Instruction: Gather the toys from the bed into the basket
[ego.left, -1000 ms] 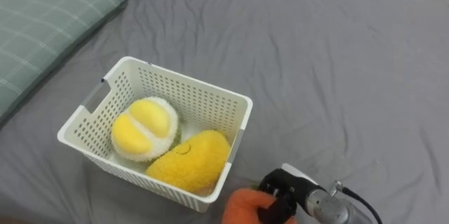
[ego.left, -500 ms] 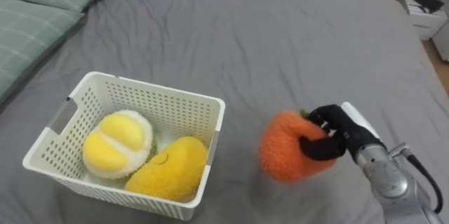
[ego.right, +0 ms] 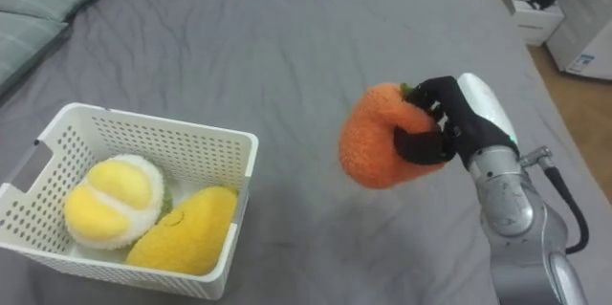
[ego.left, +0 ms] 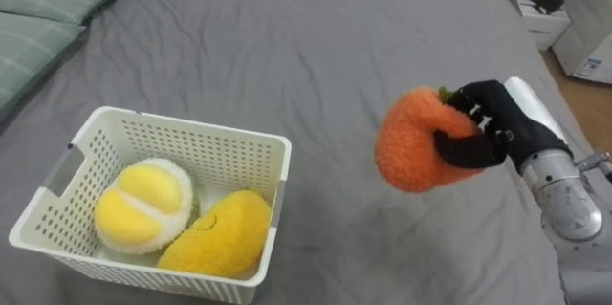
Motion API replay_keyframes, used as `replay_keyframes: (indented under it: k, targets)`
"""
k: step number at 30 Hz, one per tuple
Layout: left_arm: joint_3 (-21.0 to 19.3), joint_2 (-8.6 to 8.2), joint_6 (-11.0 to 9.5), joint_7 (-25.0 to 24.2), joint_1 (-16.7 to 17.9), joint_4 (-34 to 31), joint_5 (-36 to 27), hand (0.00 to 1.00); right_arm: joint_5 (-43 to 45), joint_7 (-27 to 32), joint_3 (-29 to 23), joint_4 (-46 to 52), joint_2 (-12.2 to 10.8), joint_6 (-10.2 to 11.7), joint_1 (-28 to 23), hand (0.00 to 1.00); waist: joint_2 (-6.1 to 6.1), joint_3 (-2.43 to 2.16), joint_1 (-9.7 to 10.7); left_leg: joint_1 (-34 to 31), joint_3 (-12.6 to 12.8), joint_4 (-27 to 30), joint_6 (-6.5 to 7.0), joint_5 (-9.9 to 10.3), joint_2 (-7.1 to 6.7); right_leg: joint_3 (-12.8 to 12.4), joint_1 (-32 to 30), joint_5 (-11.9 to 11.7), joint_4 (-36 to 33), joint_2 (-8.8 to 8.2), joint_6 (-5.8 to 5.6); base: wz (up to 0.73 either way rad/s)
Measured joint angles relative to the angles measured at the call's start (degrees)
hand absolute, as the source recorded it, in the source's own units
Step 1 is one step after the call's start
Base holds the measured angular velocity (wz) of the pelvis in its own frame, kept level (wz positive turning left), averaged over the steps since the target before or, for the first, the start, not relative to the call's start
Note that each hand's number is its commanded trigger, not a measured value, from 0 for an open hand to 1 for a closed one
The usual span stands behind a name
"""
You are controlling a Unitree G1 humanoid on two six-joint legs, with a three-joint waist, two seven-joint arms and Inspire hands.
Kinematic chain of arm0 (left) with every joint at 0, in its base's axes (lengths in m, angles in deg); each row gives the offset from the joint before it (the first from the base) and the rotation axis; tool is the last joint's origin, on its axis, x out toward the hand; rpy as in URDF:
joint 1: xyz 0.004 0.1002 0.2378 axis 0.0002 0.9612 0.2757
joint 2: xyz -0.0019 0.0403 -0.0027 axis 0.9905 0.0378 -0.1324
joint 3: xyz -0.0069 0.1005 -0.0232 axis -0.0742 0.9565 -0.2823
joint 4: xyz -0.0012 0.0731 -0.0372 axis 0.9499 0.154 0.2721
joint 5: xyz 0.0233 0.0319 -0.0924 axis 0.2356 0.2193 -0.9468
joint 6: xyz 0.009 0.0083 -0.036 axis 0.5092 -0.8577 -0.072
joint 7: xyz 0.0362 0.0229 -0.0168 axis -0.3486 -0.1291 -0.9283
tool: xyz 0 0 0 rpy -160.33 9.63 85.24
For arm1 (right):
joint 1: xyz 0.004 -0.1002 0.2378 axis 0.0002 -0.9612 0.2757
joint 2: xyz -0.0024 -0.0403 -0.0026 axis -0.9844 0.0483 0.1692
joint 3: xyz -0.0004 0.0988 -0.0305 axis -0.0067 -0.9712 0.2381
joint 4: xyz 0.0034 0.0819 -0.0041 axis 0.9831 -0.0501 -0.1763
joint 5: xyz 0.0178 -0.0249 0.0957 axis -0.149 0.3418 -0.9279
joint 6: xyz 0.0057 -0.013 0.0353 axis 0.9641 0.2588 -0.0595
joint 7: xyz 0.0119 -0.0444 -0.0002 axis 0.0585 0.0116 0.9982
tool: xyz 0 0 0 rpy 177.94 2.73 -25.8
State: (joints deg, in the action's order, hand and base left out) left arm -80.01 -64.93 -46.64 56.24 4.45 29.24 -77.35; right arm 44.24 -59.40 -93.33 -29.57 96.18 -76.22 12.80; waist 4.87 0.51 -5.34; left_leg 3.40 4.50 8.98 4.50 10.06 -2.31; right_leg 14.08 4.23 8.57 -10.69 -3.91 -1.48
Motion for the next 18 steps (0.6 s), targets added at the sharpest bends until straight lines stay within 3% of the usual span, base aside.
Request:
replay_keyframes:
  k: [3,7,13,15,18]
  targets:
    - [0.0,0.16,0.0,0.0,0.6,0.2,-0.3,0.00,-0.5,0.0,0.6,0.4,0.0,-0.1,2.4,1.00,0.25,-0.08,-0.4,0.0,-0.1,0.0,0.00,0.0,-0.01,0.2,0.1,0.0,0.0,0.02,0.00,0.00]
    - [0.0,0.96,-0.1,-0.4,0.3,0.3,0.1,0.00,-0.5,0.0,1.6,1.8,0.0,-0.9,4.5,1.00,1.25,-0.34,-3.0,0.1,-0.3,0.3,-0.01,0.0,-0.01,0.4,0.2,0.0,0.1,0.04,0.00,0.02]
    - [0.0,1.63,-0.2,-0.9,0.3,3.4,0.1,0.00,-1.4,-0.9,7.2,1.9,-0.2,-1.2,7.2,1.00,1.71,0.05,-6.2,-0.2,-3.4,0.7,0.04,0.0,-0.46,2.9,1.4,0.0,0.3,-0.18,-0.03,0.23]
    - [0.0,1.62,0.0,-0.9,0.4,3.4,0.1,0.00,-1.2,-1.4,7.8,1.9,-1.0,-1.3,7.7,1.00,2.05,-0.14,-7.6,-0.9,-4.1,1.1,0.01,0.1,-0.57,3.3,1.4,-0.1,0.8,-0.15,-0.13,0.22]
    - [0.1,1.61,0.8,-0.8,1.3,3.2,-0.1,0.00,-1.4,-2.3,11.1,1.9,-1.4,-2.5,9.8,1.00,2.01,0.05,-9.3,-1.4,-5.1,1.5,-0.11,0.1,-0.62,3.9,1.5,-0.1,0.9,-0.11,-0.17,0.18]
